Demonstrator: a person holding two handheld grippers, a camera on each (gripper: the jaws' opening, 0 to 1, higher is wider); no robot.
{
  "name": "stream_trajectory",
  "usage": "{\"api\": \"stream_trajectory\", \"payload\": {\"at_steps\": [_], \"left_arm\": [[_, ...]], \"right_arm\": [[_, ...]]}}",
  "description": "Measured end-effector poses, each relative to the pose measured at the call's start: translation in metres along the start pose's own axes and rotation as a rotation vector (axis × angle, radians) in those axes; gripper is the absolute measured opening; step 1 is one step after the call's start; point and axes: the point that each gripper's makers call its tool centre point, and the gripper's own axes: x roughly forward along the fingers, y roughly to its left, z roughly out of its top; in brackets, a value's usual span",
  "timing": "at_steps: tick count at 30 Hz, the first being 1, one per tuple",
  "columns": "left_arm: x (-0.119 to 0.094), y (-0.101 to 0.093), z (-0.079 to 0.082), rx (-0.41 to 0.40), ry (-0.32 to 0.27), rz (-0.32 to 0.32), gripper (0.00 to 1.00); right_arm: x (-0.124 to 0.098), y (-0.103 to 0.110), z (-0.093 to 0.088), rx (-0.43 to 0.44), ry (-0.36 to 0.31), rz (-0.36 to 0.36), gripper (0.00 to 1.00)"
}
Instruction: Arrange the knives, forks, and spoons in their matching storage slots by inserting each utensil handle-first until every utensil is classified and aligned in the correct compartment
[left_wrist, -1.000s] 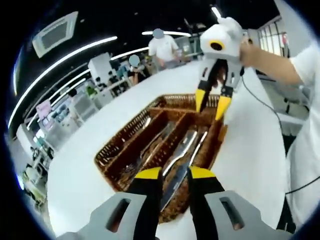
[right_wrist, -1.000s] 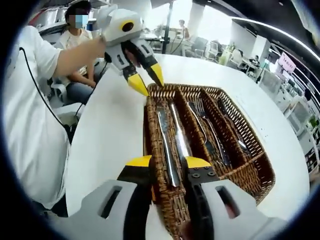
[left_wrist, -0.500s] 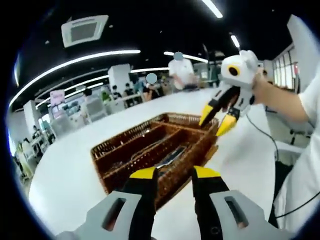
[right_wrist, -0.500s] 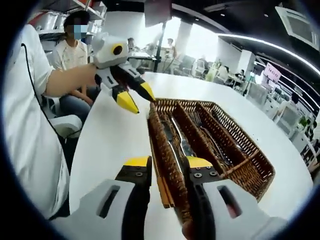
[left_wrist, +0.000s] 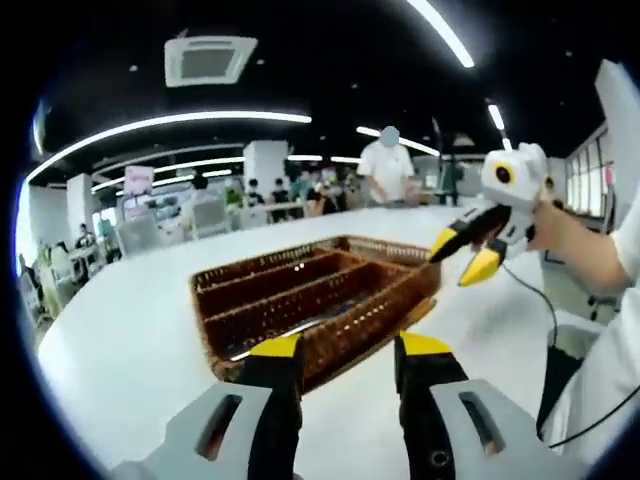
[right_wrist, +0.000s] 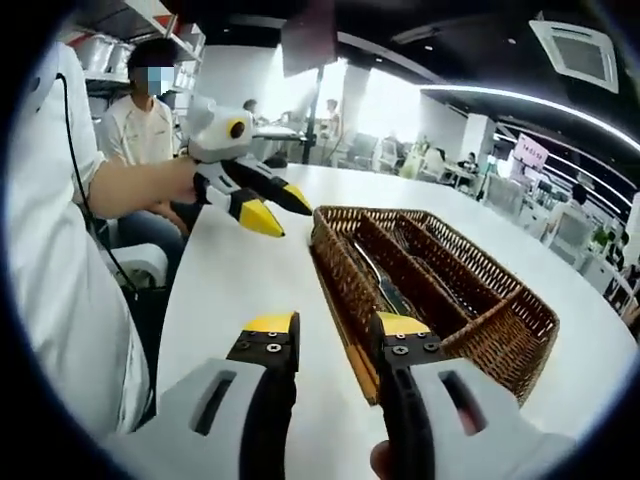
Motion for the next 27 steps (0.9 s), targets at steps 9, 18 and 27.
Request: {"api": "stream_trajectory", "payload": {"at_steps": [9,18,27], "left_arm": [[0.007,-0.017,0.005,-0.036,-0.050,0.002,0.37],[0.011,-0.022,0.005,-0.070,-0.111,0.032,0.42],[0.001,-0.022,0.001,-0.084,-0.122,0.049,0.41]], "right_arm": [[-0.006,0.001,-0.004,0.022,-0.055,-0.048,0.30],[-0.006,-0.003,-0.017,0.002,-0.031,-0.093,0.25],[0.010,-0.002,-0.030,-0.014,0.033,-0.081,0.24]]}}
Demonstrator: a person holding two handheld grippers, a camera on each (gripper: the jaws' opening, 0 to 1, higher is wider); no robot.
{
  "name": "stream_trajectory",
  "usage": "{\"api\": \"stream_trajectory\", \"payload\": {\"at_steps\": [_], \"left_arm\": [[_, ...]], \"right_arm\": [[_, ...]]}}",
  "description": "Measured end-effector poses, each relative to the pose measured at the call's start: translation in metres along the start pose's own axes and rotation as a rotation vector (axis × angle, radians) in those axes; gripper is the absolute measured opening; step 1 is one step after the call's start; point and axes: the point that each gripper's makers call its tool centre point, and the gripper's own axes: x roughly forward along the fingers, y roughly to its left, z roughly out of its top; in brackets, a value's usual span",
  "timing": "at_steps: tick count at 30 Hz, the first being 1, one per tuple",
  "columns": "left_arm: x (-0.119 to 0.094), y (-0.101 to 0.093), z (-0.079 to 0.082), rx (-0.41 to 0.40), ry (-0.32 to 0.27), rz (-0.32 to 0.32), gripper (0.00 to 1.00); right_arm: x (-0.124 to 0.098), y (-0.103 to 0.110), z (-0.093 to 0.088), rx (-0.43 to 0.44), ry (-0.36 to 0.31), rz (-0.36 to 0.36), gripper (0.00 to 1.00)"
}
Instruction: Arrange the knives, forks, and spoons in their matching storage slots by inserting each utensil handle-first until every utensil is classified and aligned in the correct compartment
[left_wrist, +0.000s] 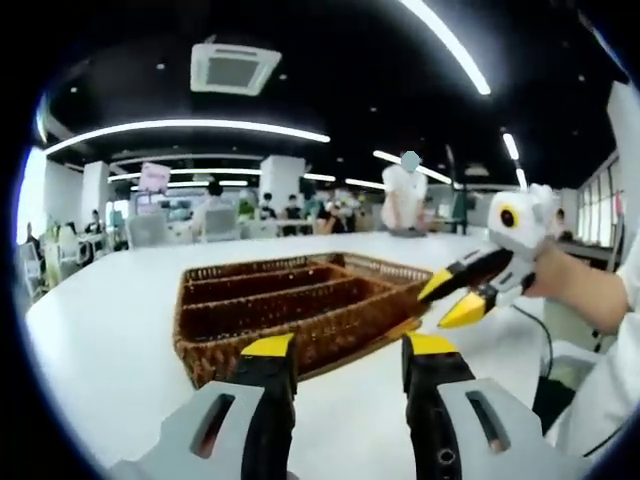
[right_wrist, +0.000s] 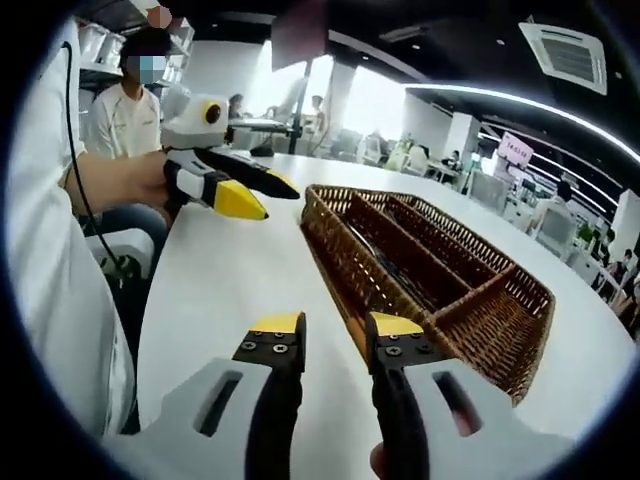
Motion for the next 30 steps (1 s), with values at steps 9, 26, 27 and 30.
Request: {"api": "stream_trajectory", "payload": {"at_steps": [9,26,27,30], "left_arm": [[-0.008,-0.004,-0.004,-0.009,-0.014,0.004,0.41],[-0.009,-0.004,-0.010,-0.027,-0.014,0.002,0.40],[-0.009,-0.005,-0.010,-0.027,-0.015,0.003,0.40],[-0.009,-0.005,-0.011,-0.030,-0.014,0.001,0.40]], "right_arm": [[0.012,-0.001,-0.016,0.021,0.087,0.040,0.24],[0.019,-0.004,-0.030,-0.014,0.202,0.079,0.24],[0.019,-0.005,-0.030,-0.010,0.207,0.079,0.24],[0.017,-0.007,-0.031,-0.006,0.227,0.073,0.24]]}}
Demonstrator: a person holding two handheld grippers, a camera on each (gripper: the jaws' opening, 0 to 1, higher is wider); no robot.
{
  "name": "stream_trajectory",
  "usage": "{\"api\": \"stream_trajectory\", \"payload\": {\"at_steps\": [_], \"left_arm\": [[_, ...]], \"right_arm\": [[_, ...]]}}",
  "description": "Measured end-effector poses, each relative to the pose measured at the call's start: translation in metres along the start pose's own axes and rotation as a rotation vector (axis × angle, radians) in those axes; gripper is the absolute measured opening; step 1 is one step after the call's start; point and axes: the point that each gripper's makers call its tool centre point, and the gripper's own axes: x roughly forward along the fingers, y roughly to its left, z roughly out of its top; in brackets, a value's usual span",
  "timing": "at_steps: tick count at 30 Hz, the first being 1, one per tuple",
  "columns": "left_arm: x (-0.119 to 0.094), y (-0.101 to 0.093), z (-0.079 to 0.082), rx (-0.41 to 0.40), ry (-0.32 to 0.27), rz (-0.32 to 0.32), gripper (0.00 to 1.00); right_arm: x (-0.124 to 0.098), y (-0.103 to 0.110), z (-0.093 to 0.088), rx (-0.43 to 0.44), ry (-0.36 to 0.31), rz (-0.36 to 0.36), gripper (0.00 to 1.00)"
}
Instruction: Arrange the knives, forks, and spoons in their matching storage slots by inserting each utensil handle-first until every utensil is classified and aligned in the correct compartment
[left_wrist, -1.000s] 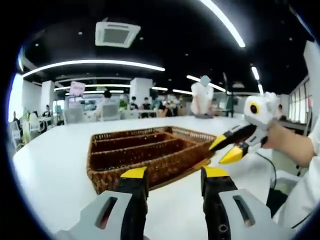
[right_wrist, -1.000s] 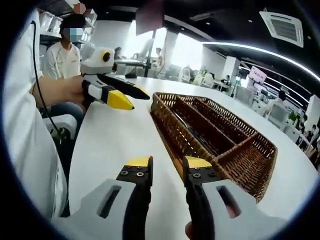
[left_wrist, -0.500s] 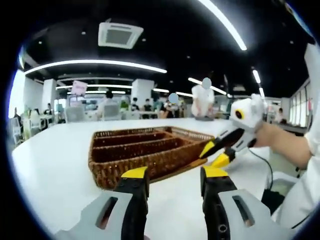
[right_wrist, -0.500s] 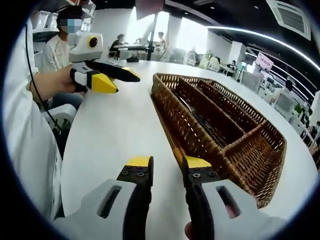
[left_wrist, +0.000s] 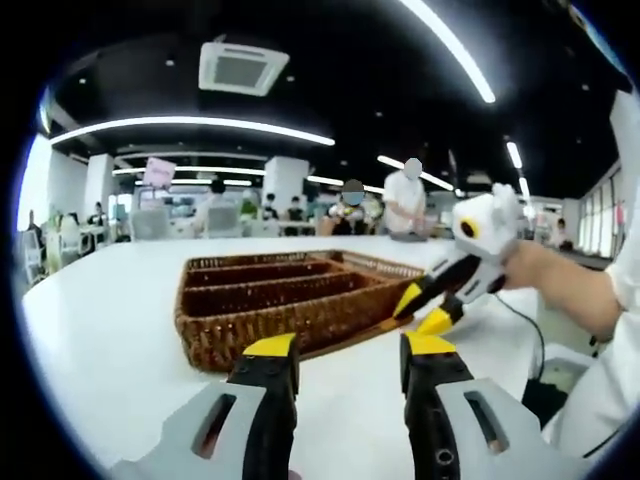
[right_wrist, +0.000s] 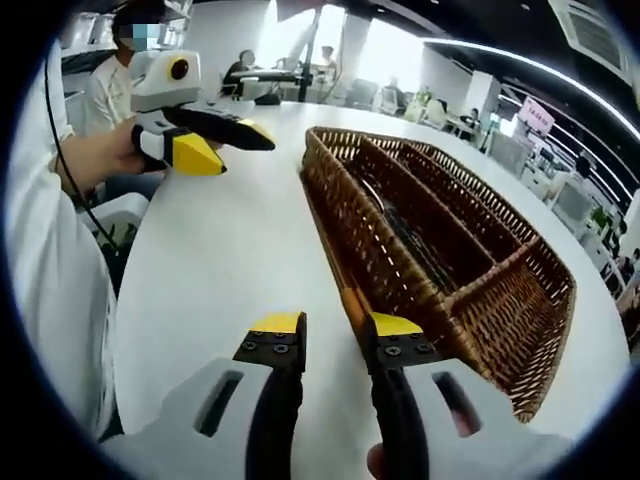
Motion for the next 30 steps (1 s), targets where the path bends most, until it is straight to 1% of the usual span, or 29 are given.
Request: {"api": "stream_trajectory", "payload": {"at_steps": [1,4,6,8,15,17,21,25,26,28,30], "left_arm": [[0.000,0.001,0.000,-0.001,0.000,0.000,0.40],[0.000,0.002,0.000,-0.002,0.001,-0.002,0.39],[0.000,0.001,0.000,-0.002,0.001,-0.003,0.39],[0.000,0.000,-0.001,-0.004,0.002,-0.006,0.39],[0.000,-0.003,0.000,-0.006,-0.001,-0.009,0.39],[0.000,-0.004,0.000,-0.005,0.000,-0.009,0.39],[-0.001,-0.006,0.000,-0.005,0.003,-0.011,0.38],[-0.002,-0.005,0.000,-0.004,0.004,-0.009,0.38],[-0.002,-0.005,0.000,-0.003,0.005,-0.009,0.38],[-0.003,-0.005,0.000,-0.001,0.006,-0.008,0.38],[-0.004,-0.006,0.000,-0.001,0.007,-0.009,0.38]], "right_arm": [[0.000,0.000,0.000,0.017,0.006,0.006,0.24],[-0.001,0.000,0.000,0.024,0.017,0.016,0.23],[-0.002,0.005,-0.003,0.025,0.044,0.034,0.19],[-0.001,0.008,-0.004,0.024,0.051,0.044,0.16],[0.000,0.013,-0.003,-0.015,0.087,0.065,0.16],[0.002,0.017,-0.001,-0.036,0.089,0.087,0.16],[0.005,0.017,0.000,-0.037,0.096,0.101,0.15],[0.008,0.016,0.001,-0.016,0.101,0.122,0.13],[0.008,0.017,0.001,-0.005,0.102,0.131,0.12],[0.008,0.018,0.000,0.047,0.107,0.149,0.10],[0.008,0.017,-0.001,0.054,0.109,0.148,0.09]]}}
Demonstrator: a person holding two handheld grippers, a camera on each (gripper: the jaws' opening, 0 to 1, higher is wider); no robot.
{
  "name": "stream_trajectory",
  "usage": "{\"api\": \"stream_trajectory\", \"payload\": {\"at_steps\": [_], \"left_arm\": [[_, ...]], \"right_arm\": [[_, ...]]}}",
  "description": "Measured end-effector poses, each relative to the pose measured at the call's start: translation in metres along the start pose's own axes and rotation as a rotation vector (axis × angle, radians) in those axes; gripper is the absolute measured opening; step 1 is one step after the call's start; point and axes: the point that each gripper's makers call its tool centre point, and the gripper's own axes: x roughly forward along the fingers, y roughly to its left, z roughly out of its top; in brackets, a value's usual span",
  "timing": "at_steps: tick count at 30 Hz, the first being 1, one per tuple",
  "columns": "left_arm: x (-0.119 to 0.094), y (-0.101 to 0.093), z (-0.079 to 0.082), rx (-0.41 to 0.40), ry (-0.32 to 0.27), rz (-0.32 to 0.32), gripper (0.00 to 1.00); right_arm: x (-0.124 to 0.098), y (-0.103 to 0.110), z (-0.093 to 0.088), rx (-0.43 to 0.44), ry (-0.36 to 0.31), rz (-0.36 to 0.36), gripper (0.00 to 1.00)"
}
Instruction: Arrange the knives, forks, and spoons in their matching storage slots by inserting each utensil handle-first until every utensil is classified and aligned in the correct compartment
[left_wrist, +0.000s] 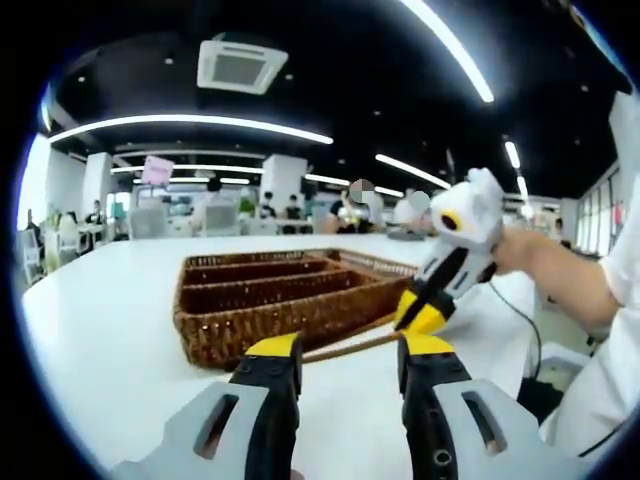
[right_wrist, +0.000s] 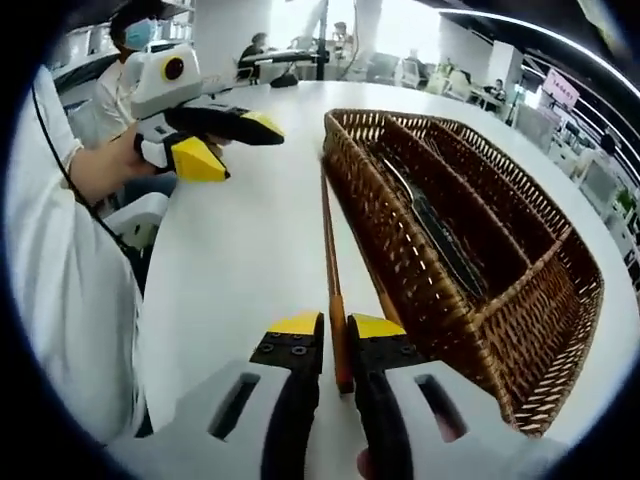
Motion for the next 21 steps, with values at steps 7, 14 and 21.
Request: {"api": "stream_trajectory", "payload": {"at_steps": [7,14,21], "left_arm": [[0.001,-0.004,-0.002,0.000,0.004,-0.010,0.37],[0.000,-0.006,-0.005,0.001,0.015,-0.017,0.36],[0.000,-0.008,-0.007,0.001,0.025,-0.029,0.34]], "right_arm": [[0.000,0.004,0.001,0.023,-0.015,0.011,0.07],[-0.001,0.012,0.002,0.014,-0.040,0.031,0.06],[-0.001,0.019,0.003,0.053,-0.078,0.063,0.05]]}}
